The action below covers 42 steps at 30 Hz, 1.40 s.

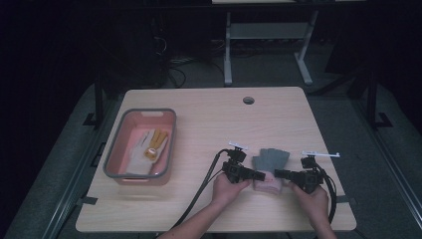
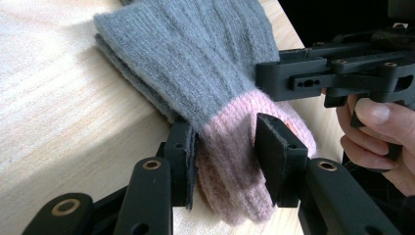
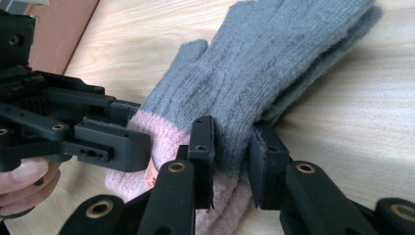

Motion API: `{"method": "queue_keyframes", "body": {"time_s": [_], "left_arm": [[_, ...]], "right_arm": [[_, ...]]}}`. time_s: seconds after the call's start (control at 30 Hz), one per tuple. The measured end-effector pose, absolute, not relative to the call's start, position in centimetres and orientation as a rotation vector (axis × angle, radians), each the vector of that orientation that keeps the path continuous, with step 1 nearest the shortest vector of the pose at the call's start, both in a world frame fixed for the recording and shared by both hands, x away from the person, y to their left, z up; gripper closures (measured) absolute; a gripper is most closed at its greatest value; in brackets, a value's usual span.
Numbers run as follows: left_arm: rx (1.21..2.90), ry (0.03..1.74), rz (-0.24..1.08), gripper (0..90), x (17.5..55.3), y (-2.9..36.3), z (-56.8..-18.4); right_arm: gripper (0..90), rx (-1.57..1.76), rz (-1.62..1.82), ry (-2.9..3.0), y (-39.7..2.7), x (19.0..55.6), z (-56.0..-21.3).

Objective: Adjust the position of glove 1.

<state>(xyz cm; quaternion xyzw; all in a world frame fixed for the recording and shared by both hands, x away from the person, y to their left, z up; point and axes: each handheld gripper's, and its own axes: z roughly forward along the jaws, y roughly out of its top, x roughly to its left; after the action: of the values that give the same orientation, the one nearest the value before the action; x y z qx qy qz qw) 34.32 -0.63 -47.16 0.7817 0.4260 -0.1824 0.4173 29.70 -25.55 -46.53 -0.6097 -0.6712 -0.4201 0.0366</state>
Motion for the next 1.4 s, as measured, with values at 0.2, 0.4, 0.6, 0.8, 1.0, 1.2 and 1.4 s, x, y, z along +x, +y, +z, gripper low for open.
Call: {"method": "queue_keyframes", "body": {"time_s": [0.2,0.4,0.6,0.8,1.0,1.2,1.4], "left_arm": [[1.958,1.063,-0.464,61.2,34.3,-0.4,-47.3],[1.968,1.097,-0.457,49.8,34.3,-0.3,-47.3],[1.959,1.126,-0.507,49.3,34.3,-0.4,-47.3],[1.945,1.141,-0.543,52.1,34.4,-0.8,-47.5],[1.935,1.103,-0.537,64.2,34.6,-0.5,-47.5],[1.939,1.094,-0.535,65.0,34.7,-0.2,-47.2],[1.946,1.078,-0.511,65.1,34.9,0.7,-46.3]], "right_arm": [[74.4,-1.871,-1.283,-2.07,-25.3,29.7,-46.2],[74.0,-1.879,-1.252,-2.107,-25.2,29.8,-46.4],[72.8,-1.888,-1.249,-2.097,-25.3,29.7,-46.5],[73.1,-1.891,-1.273,-2.07,-25.3,29.7,-46.8],[74.6,-1.887,-1.268,-2.068,-25.2,29.6,-46.6],[75.1,-1.879,-1.286,-2.052,-25.2,29.6,-46.6],[75.1,-1.857,-1.302,-2.063,-24.4,29.8,-45.9]]}}
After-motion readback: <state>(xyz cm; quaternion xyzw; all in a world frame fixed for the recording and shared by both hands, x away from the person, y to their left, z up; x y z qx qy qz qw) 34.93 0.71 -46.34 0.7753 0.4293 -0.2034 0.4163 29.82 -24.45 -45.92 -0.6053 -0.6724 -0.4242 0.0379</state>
